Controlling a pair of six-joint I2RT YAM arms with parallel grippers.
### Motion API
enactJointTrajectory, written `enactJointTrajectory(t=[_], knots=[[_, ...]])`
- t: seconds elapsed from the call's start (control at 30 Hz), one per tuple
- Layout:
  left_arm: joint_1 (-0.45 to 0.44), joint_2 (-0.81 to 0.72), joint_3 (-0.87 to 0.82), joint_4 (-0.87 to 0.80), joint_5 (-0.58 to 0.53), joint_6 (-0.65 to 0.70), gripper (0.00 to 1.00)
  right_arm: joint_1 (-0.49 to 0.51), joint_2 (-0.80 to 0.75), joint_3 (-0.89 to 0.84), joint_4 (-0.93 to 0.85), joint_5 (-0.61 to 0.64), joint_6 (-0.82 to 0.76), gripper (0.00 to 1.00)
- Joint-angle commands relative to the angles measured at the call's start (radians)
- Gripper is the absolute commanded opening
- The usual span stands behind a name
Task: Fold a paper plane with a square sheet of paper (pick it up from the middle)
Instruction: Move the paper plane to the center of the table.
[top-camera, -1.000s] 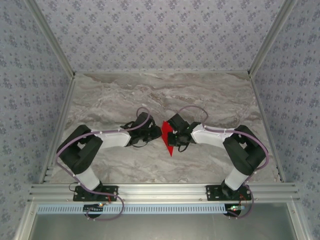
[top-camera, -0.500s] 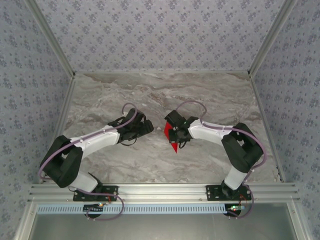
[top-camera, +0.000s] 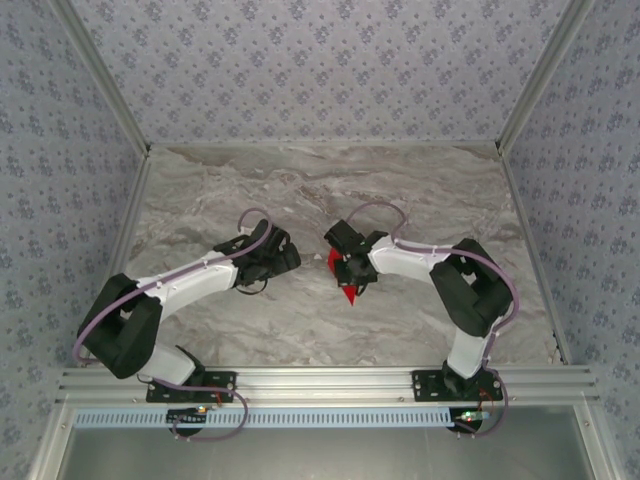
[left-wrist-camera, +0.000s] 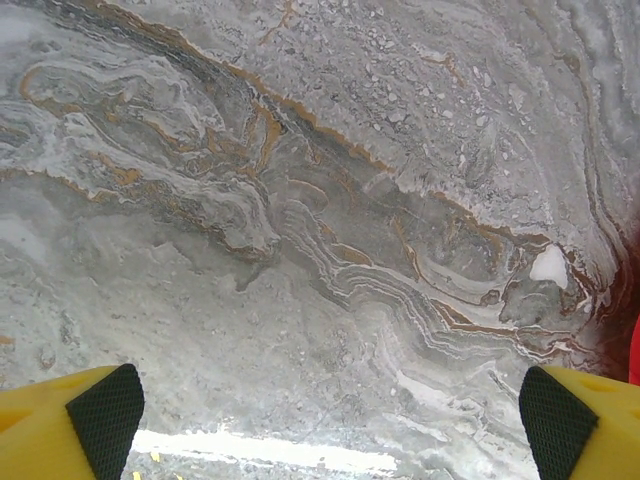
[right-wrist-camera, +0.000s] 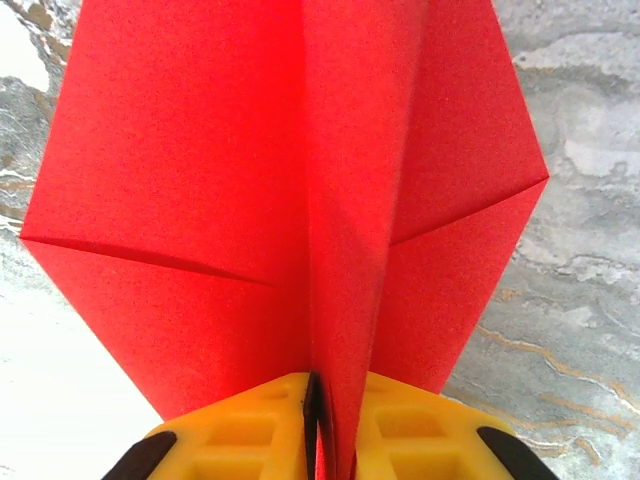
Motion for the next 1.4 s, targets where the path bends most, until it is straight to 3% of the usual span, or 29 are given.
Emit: enactJointTrajectory(t=[0.0,0.27,0.43,0.93,1.37], knots=[[0.006,-0.02,0.024,-0.041,-0.024,0.001,0.99,0.014,0.051,0.01,-0.029,0.028,0.03,0.16],[0.007,-0.029,0.023,-0.067,-0.041,-0.001,0.99,0.019,0.076,0.032,-0.047,0.05,0.037,0.08],[0.018,-0.039,0.022,-0.09,-0.051,-0.007,0.99,-0.018,0.064,0.174,-0.078,0.09,-0.017,0.05],[0.026,-0.049,0.004,-0.107,-0.053,-0.013,0.99,-0.179,0.354,0.557,-0.15,0.102,-0.132,0.09],[0.026,-0.005,0.029,-0.112,-0.04,-0.008,0.99,-0.186,0.464,0.637,-0.187,0.099,-0.131,0.14]])
